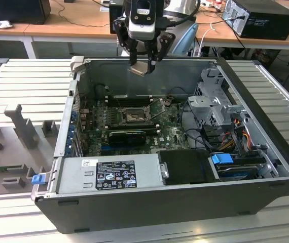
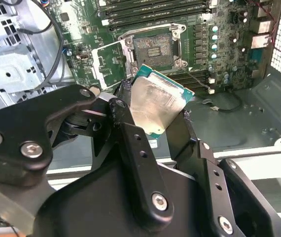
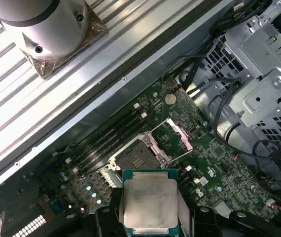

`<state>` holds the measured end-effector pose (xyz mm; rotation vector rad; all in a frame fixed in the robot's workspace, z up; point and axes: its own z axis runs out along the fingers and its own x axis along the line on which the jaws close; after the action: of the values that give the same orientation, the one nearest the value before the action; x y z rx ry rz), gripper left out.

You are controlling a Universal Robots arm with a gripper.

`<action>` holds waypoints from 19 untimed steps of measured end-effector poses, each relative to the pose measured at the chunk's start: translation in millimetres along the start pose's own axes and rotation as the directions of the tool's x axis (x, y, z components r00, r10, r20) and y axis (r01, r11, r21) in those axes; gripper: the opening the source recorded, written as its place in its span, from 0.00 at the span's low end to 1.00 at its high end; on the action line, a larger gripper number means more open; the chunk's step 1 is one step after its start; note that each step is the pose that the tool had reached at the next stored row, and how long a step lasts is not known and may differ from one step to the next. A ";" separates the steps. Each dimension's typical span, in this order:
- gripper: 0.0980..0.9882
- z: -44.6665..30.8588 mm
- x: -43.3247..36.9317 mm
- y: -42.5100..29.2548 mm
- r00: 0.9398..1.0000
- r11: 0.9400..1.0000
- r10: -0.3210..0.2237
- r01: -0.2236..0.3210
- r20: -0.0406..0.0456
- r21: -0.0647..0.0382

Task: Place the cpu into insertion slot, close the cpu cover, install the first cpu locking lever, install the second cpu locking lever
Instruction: 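Place the cpu into insertion slot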

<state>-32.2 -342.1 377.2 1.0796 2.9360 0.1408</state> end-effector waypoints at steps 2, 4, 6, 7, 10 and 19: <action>0.48 0.0 0.0 0.0 0.999 0.999 0.036 -0.036 0.003 -0.001; 0.48 0.0 0.0 0.0 0.998 0.998 0.057 -0.057 0.005 -0.001; 0.48 0.1 0.0 0.0 0.997 0.997 0.081 -0.081 0.007 -0.002; 0.48 0.1 0.0 0.0 0.996 0.996 0.094 -0.094 0.008 -0.002; 0.48 0.1 0.0 0.0 0.991 0.991 0.131 -0.131 0.011 -0.004; 0.48 0.3 0.0 0.0 0.973 0.973 0.231 -0.231 0.020 -0.007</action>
<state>-32.2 -342.1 376.9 1.4110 2.7804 0.1375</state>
